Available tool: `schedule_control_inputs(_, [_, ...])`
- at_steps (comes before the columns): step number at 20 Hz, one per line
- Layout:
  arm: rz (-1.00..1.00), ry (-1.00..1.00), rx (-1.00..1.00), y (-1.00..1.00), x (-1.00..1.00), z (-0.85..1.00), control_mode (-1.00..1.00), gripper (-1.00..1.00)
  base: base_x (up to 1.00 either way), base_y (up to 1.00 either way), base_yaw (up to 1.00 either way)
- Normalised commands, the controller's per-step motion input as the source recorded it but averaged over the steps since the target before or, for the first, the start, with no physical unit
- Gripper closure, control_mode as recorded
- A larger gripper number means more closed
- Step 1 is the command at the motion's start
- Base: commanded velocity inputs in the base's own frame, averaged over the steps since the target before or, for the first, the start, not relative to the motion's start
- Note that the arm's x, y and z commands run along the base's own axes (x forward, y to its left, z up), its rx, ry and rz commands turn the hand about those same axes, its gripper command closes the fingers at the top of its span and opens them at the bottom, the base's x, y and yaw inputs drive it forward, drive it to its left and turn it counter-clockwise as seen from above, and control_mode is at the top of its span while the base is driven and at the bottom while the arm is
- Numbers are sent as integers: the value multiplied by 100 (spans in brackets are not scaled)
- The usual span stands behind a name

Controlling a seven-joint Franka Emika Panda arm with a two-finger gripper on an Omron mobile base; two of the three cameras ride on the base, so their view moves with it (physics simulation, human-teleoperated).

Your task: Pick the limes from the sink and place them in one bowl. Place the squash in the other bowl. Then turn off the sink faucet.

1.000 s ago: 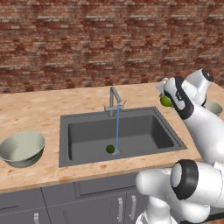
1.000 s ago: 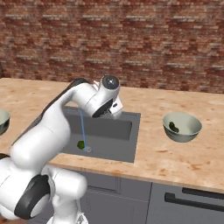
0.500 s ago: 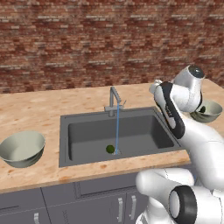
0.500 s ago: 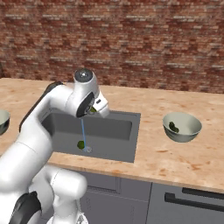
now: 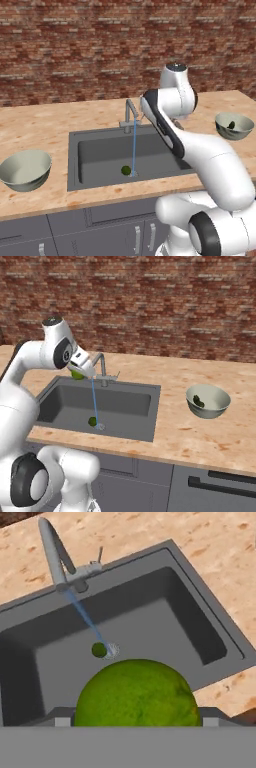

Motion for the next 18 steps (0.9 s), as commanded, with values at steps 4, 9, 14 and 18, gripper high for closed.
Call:
schedule_control_inputs(4, [31,18,-20,93,-1,24,-100,100,0,0,0])
schedule_control_inputs(9, [39,4,-14,77,0,3,-100,100,0,0,0])
schedule_control_inputs(14, [42,0,-1,45,0,-8,-100,100,0,0,0])
schedule_control_inputs(18, [44,-1,0,17,0,-35,-100,100,0,0,0])
